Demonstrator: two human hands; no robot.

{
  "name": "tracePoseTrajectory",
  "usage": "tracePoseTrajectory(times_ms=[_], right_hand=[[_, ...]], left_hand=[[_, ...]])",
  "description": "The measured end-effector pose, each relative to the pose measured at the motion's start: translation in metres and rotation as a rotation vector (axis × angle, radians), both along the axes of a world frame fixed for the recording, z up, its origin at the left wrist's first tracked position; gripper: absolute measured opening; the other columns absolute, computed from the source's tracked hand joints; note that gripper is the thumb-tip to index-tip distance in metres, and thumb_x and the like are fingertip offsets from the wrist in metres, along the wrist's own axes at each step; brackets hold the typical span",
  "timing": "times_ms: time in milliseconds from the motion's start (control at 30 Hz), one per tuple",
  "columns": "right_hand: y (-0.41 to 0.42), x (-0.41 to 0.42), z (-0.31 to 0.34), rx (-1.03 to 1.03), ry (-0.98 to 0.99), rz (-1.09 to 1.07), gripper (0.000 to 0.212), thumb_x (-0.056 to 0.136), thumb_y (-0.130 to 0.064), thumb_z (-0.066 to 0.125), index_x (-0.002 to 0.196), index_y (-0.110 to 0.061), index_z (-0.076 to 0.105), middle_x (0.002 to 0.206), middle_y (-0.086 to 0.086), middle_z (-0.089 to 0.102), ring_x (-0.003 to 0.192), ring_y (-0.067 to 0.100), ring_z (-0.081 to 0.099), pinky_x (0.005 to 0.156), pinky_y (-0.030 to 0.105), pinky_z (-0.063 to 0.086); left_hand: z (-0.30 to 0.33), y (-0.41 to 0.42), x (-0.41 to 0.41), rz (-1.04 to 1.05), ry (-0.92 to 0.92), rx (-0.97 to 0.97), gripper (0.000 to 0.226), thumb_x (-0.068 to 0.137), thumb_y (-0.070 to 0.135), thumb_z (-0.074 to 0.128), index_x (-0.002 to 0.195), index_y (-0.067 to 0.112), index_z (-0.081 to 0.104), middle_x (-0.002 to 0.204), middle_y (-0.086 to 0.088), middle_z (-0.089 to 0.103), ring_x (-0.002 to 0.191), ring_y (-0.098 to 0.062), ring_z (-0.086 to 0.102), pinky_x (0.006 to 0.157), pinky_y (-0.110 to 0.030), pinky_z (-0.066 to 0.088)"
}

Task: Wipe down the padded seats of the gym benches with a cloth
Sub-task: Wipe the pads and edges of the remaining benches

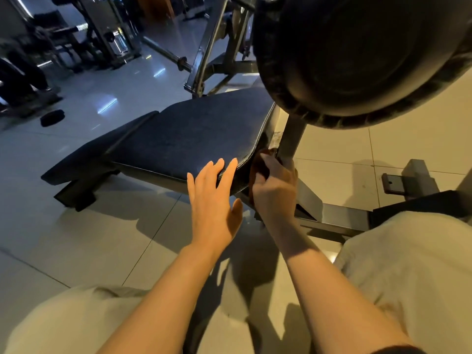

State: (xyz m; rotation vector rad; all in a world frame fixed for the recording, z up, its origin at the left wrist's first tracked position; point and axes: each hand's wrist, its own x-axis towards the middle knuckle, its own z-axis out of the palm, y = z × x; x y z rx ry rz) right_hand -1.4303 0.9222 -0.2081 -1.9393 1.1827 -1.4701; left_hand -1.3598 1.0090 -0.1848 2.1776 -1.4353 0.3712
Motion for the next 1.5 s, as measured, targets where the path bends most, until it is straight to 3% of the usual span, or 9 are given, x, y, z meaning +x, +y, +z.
tracePoseTrajectory(times_ms=[233, 367, 567, 700, 833, 967, 1167, 1333, 1500], right_hand=[[-0.038, 0.004, 0.012, 0.353, 0.154, -0.005, 0.042, 0.092, -0.012, 0.059, 0.132, -0.022, 0.056, 0.128, 0.009, 0.051, 0.118, 0.025, 0.051, 0.095, 0.031, 0.046], [0.001, 0.002, 0.004, 0.19, 0.002, 0.036, 0.039, 0.091, -0.008, 0.059, 0.129, -0.014, 0.059, 0.129, 0.013, 0.05, 0.117, 0.027, 0.052, 0.098, 0.032, 0.048], [-0.008, 0.004, -0.003, 0.241, 0.023, -0.011, 0.04, 0.09, -0.006, 0.058, 0.129, -0.014, 0.059, 0.127, 0.013, 0.053, 0.116, 0.025, 0.053, 0.087, 0.007, 0.033], [-0.02, 0.003, 0.002, 0.246, 0.036, 0.016, 0.042, 0.09, -0.006, 0.06, 0.131, -0.016, 0.057, 0.13, 0.013, 0.05, 0.118, 0.025, 0.051, 0.094, 0.025, 0.046], [0.02, 0.004, -0.015, 0.174, -0.005, 0.054, 0.037, 0.091, -0.005, 0.06, 0.128, -0.005, 0.06, 0.12, 0.017, 0.059, 0.111, 0.029, 0.058, 0.093, 0.024, 0.046], [-0.005, 0.0, -0.006, 0.348, -0.025, -0.005, 0.04, 0.091, -0.006, 0.058, 0.131, -0.011, 0.057, 0.124, 0.013, 0.053, 0.116, 0.026, 0.052, 0.092, 0.025, 0.043], [-0.022, 0.012, 0.004, 0.348, -0.057, 0.115, 0.046, 0.094, -0.033, 0.048, 0.138, -0.021, 0.047, 0.13, 0.014, 0.049, 0.119, 0.029, 0.051, 0.099, 0.047, 0.048], [0.022, 0.003, -0.013, 0.174, -0.079, 0.014, 0.037, 0.091, -0.008, 0.061, 0.128, -0.006, 0.061, 0.119, 0.016, 0.064, 0.108, 0.027, 0.061, 0.092, 0.023, 0.046], [-0.028, 0.008, 0.001, 0.247, 0.009, -0.019, 0.032, 0.096, -0.016, 0.056, 0.128, -0.015, 0.059, 0.115, 0.009, 0.064, 0.108, 0.022, 0.059, 0.082, 0.021, 0.042]], left_hand=[[-0.004, -0.002, 0.001, 0.001, 0.0, -0.04, 0.079, 0.079, 0.015, 0.077, 0.147, 0.021, 0.037, 0.149, -0.011, 0.038, 0.143, -0.029, 0.025, 0.116, -0.043, -0.004], [-0.009, -0.003, 0.002, -0.01, -0.005, -0.066, 0.073, 0.083, 0.021, 0.076, 0.146, 0.021, 0.038, 0.148, -0.01, 0.039, 0.142, -0.028, 0.025, 0.117, -0.045, -0.001], [-0.01, -0.004, 0.004, -0.01, -0.015, -0.075, 0.073, 0.083, 0.022, 0.076, 0.146, 0.02, 0.039, 0.148, -0.012, 0.04, 0.141, -0.03, 0.026, 0.117, -0.05, 0.003], [-0.009, -0.002, 0.001, -0.013, -0.012, -0.06, 0.075, 0.081, 0.019, 0.076, 0.146, 0.019, 0.039, 0.147, -0.013, 0.04, 0.141, -0.032, 0.027, 0.117, -0.05, 0.002], [-0.008, -0.003, 0.001, 0.015, -0.03, -0.039, 0.081, 0.077, 0.024, 0.08, 0.147, 0.021, 0.038, 0.149, -0.012, 0.039, 0.142, -0.032, 0.027, 0.116, -0.049, 0.001], [-0.008, -0.001, 0.002, -0.01, -0.035, -0.052, 0.081, 0.077, 0.021, 0.08, 0.146, 0.019, 0.039, 0.147, -0.013, 0.04, 0.141, -0.032, 0.028, 0.116, -0.05, 0.003], [-0.007, 0.0, 0.001, -0.016, -0.037, -0.035, 0.086, 0.075, 0.014, 0.08, 0.148, 0.019, 0.035, 0.15, -0.012, 0.037, 0.143, -0.031, 0.025, 0.116, -0.047, -0.001], [-0.011, -0.004, 0.002, 0.022, -0.073, -0.024, 0.089, 0.071, 0.021, 0.084, 0.146, 0.02, 0.038, 0.147, -0.013, 0.041, 0.139, -0.031, 0.029, 0.114, -0.051, 0.005], [-0.009, -0.005, -0.001, 0.011, -0.048, -0.049, 0.086, 0.074, 0.016, 0.081, 0.147, 0.018, 0.037, 0.149, -0.013, 0.038, 0.142, -0.033, 0.026, 0.115, -0.047, -0.003]])
